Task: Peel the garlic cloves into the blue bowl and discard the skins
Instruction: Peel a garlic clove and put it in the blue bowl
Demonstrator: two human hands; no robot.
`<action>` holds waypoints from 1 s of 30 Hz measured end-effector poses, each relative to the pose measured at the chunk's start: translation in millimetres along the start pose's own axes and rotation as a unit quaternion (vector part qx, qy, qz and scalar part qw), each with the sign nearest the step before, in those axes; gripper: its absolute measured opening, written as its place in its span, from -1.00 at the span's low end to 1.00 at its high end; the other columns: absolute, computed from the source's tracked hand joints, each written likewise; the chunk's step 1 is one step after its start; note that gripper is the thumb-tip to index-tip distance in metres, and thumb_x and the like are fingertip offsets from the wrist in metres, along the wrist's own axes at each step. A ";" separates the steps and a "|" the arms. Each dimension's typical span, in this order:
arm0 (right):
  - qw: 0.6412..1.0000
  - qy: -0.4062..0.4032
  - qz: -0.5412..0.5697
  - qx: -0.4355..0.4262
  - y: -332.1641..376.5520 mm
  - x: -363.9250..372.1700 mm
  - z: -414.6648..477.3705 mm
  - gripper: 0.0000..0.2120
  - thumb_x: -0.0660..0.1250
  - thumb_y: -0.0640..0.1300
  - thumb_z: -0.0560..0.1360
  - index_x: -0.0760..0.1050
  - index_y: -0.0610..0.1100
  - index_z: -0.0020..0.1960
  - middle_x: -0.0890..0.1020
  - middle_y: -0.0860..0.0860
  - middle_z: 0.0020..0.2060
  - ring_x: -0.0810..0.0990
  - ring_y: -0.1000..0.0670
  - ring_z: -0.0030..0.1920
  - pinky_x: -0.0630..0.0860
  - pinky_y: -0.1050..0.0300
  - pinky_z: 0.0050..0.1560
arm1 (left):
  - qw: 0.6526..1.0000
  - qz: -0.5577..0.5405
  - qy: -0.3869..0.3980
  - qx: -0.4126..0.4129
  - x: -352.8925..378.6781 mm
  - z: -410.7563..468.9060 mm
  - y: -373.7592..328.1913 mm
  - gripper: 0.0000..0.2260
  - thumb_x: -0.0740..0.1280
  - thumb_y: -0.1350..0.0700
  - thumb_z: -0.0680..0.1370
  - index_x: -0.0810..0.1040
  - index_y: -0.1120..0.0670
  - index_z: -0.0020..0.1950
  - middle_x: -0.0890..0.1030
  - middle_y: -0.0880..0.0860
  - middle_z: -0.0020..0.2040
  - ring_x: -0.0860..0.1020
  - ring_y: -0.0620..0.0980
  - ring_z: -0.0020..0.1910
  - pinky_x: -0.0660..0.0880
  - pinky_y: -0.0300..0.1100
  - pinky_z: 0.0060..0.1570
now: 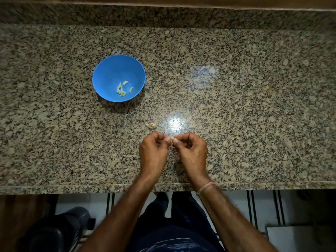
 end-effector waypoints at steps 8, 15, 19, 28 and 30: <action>0.990 0.116 0.017 0.084 -7.2 12.1 1.5 -0.78 0.39 -0.08 0.64 0.63 -0.24 -0.02 0.67 -0.13 -0.23 0.63 -0.06 -0.29 0.65 0.06 -0.18 | 0.998 0.003 0.008 0.056 -6.1 5.4 -4.1 -0.98 0.49 0.12 0.57 0.68 0.03 -0.02 0.71 -0.08 -0.13 0.66 -0.22 -0.13 0.58 -0.35 -0.11; 0.965 0.068 -0.210 -0.142 19.6 15.2 4.1 -0.73 0.35 -0.15 0.66 0.45 -0.05 -0.22 0.46 0.13 -0.34 0.39 0.22 -0.36 0.38 0.40 -0.30 | 0.929 -0.266 0.126 -0.225 27.3 -4.7 40.6 -0.92 0.38 0.26 0.62 0.66 0.23 -0.02 0.65 0.10 -0.20 0.56 -0.04 -0.26 0.53 -0.17 -0.23; 0.979 0.080 -0.168 -0.083 11.4 15.6 7.4 -0.70 0.32 -0.13 0.68 0.44 -0.06 -0.23 0.45 0.11 -0.37 0.34 0.20 -0.42 0.33 0.38 -0.37 | 0.982 -0.139 0.067 -0.113 15.1 -0.1 27.1 -0.92 0.41 0.15 0.63 0.66 0.15 0.01 0.68 0.06 -0.12 0.61 -0.11 -0.22 0.56 -0.25 -0.20; 0.935 0.037 -0.275 -0.219 26.2 15.3 3.3 -0.71 0.28 -0.11 0.68 0.36 -0.02 -0.22 0.38 0.16 -0.33 0.29 0.24 -0.32 0.28 0.36 -0.32 | 0.878 -0.335 0.171 -0.294 41.1 -9.9 43.4 -0.89 0.36 0.21 0.64 0.65 0.23 0.02 0.64 0.11 -0.18 0.57 -0.04 -0.25 0.57 -0.21 -0.25; 0.941 0.041 -0.264 -0.206 26.1 15.5 5.0 -0.68 0.29 -0.11 0.68 0.35 -0.01 -0.24 0.39 0.15 -0.34 0.30 0.22 -0.33 0.30 0.38 -0.33 | 0.892 -0.320 0.169 -0.271 40.9 -10.9 40.4 -0.87 0.36 0.17 0.65 0.64 0.21 0.01 0.65 0.10 -0.18 0.59 -0.05 -0.25 0.58 -0.23 -0.27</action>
Point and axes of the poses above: each hand's wrist, its own z-axis towards the middle knuckle, its own x-axis out of the palm, y = z × x, the point moved 9 cm from there along z, towards the middle knuckle
